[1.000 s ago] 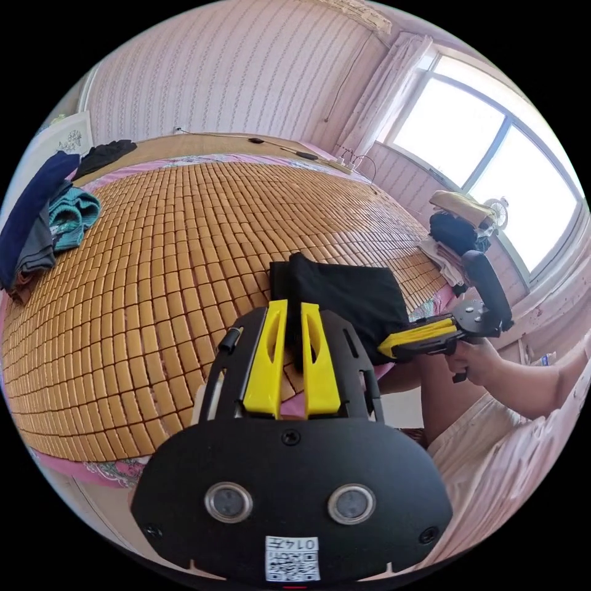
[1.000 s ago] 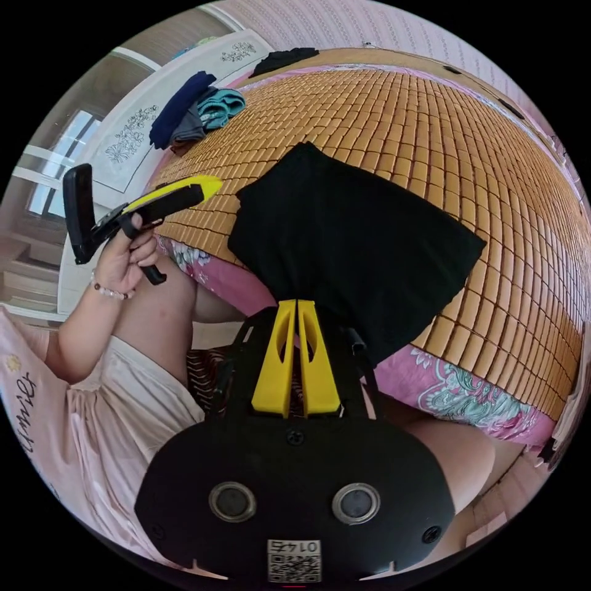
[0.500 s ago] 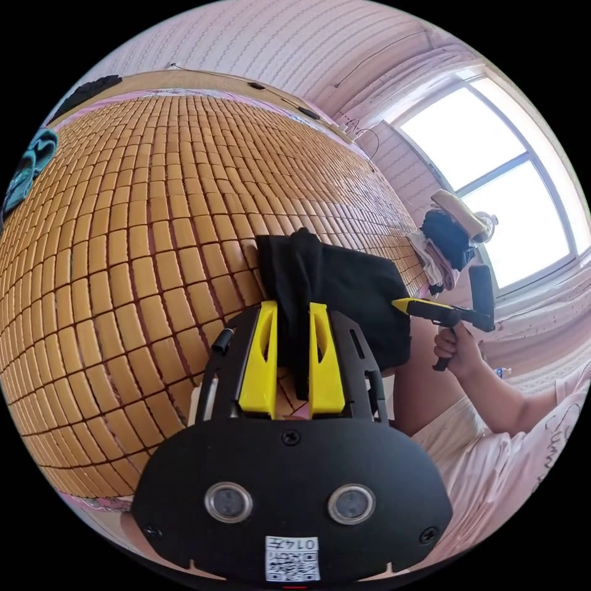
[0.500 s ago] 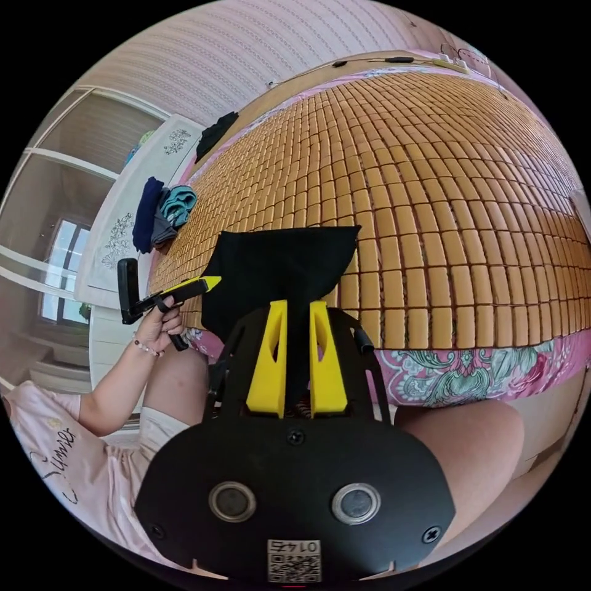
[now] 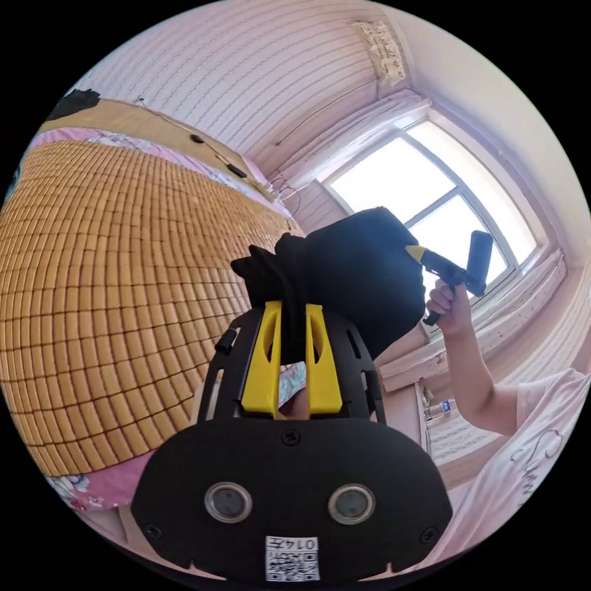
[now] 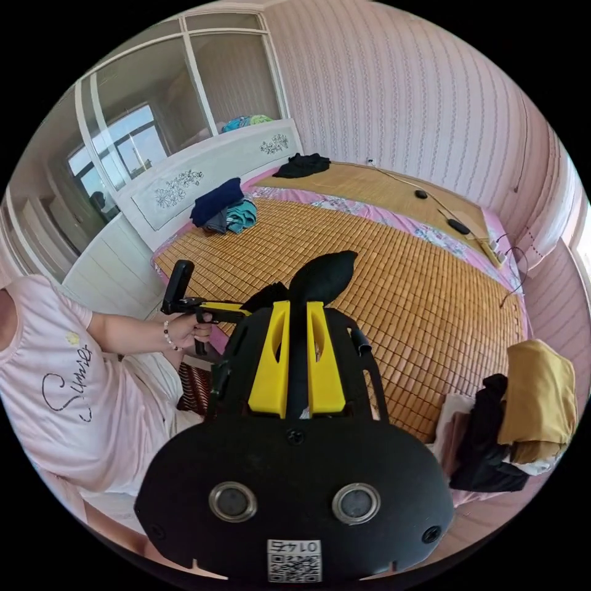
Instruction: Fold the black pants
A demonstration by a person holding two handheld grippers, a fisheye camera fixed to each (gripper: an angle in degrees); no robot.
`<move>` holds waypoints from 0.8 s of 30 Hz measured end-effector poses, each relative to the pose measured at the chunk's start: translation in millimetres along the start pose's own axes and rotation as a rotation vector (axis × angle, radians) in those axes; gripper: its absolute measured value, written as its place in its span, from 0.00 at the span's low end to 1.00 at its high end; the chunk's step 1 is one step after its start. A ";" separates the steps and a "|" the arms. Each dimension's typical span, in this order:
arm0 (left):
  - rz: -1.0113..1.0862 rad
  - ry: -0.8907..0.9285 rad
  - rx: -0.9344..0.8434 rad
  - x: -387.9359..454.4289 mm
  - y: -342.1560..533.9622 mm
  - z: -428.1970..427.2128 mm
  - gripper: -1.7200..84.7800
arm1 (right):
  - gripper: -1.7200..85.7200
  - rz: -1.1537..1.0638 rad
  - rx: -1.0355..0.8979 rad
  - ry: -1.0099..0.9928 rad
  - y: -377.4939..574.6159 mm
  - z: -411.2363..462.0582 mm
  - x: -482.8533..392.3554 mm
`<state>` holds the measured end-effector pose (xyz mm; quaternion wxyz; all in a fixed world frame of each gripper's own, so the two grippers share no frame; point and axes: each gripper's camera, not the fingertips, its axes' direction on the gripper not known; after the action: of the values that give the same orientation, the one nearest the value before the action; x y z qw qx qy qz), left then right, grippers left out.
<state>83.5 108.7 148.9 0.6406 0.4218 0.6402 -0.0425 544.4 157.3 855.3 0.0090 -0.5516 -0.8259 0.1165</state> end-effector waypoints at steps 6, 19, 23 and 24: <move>0.154 0.058 0.058 111.9 -76.3 87.0 0.09 | 0.06 0.060 0.060 0.108 16.6 -137.4 69.6; 0.059 -0.160 0.151 77.8 -192.5 257.3 0.09 | 0.07 0.084 -0.210 0.132 -103.8 -114.6 237.7; 0.038 -0.248 0.139 75.1 -223.6 380.2 0.11 | 0.12 0.313 -0.332 0.408 -128.6 -113.1 314.0; -0.023 -0.290 0.072 57.0 -230.0 423.5 0.12 | 0.14 0.350 -0.335 0.426 -128.9 -114.9 320.4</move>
<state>289.1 -262.9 -85.9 0.7105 0.4263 0.5439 -0.1332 318.2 424.0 956.8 0.0708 -0.6909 -0.7059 -0.1394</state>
